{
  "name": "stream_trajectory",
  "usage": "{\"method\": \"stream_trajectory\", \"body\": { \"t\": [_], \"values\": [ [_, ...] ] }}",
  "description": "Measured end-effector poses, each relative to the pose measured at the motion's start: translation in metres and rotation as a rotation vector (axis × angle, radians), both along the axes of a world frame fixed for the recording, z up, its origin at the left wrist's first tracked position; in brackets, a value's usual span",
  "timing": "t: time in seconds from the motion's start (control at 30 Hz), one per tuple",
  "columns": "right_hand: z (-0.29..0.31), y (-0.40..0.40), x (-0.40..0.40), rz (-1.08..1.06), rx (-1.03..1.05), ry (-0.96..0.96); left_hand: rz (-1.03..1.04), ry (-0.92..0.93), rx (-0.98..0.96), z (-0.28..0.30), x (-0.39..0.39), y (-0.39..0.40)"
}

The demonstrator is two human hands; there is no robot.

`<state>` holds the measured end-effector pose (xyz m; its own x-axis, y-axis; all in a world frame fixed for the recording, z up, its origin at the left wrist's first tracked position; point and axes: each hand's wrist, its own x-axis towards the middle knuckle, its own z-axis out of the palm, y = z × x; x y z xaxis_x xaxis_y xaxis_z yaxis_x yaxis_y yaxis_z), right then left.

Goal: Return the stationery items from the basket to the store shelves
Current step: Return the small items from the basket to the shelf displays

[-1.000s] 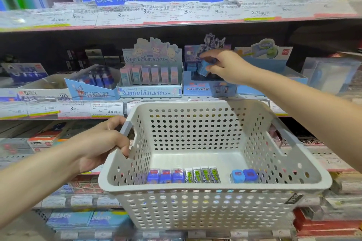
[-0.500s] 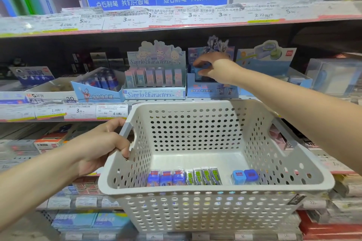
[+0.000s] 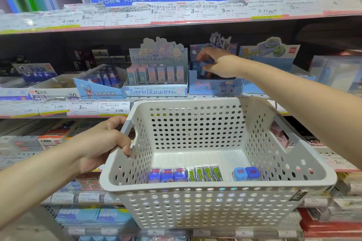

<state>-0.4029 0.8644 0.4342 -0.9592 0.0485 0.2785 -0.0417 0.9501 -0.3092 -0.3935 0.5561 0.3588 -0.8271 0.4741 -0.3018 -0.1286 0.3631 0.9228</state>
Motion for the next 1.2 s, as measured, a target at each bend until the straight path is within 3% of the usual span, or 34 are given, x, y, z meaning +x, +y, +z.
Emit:
{"method": "stream_trajectory", "body": {
  "t": [0.4,0.57,1.2],
  "values": [
    [0.010,0.000,0.001,-0.005,0.129,-0.085,0.024,0.001,-0.010,0.001,0.002,0.002],
    [0.011,-0.003,0.000,0.013,0.030,-0.065,0.018,0.004,-0.014,0.004,0.004,0.002],
    [0.014,-0.009,-0.011,0.021,0.145,-0.084,0.048,0.013,-0.030,0.008,0.010,-0.005]
  ]
}}
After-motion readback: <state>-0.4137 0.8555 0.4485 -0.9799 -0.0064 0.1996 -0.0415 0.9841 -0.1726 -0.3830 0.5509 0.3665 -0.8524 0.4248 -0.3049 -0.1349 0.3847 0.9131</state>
